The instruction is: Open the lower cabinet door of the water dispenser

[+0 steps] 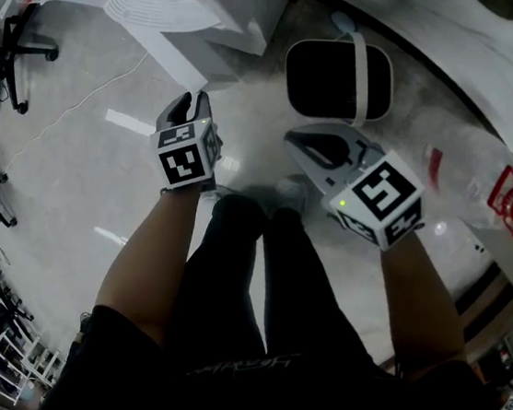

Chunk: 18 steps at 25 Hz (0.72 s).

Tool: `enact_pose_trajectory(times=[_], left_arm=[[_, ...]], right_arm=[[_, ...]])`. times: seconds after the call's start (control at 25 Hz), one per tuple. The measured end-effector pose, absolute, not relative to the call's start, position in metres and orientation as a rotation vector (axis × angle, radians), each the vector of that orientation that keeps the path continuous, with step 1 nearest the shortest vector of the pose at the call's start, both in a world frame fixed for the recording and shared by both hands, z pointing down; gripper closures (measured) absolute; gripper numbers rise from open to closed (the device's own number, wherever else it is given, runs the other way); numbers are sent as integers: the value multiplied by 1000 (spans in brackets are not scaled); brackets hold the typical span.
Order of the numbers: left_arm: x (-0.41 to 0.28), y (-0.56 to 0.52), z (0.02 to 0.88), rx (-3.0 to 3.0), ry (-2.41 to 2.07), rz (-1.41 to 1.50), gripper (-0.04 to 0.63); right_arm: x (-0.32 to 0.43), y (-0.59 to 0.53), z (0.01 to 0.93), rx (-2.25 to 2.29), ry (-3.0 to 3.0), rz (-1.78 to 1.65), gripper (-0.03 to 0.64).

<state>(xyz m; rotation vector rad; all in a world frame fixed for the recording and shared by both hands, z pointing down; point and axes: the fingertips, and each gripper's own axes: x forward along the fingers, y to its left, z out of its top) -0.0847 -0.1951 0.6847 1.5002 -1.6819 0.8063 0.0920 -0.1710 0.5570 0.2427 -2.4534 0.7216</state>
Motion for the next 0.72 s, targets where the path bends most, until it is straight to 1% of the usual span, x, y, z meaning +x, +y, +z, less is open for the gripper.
enact_pose_trajectory(times=[0.12,0.44,0.72], left_arm=[[-88,-190,685,1521,-1668,829,512],[-105,-175,683,1597,-1641,860,518],[-132,-156,684,1619,-1587,881,518]], right_arm=[[90,-166,557,245,-2444,720,603],[72,-144,562,247,-2416,713,603],[41,-130,558,270,-2422,715,603]])
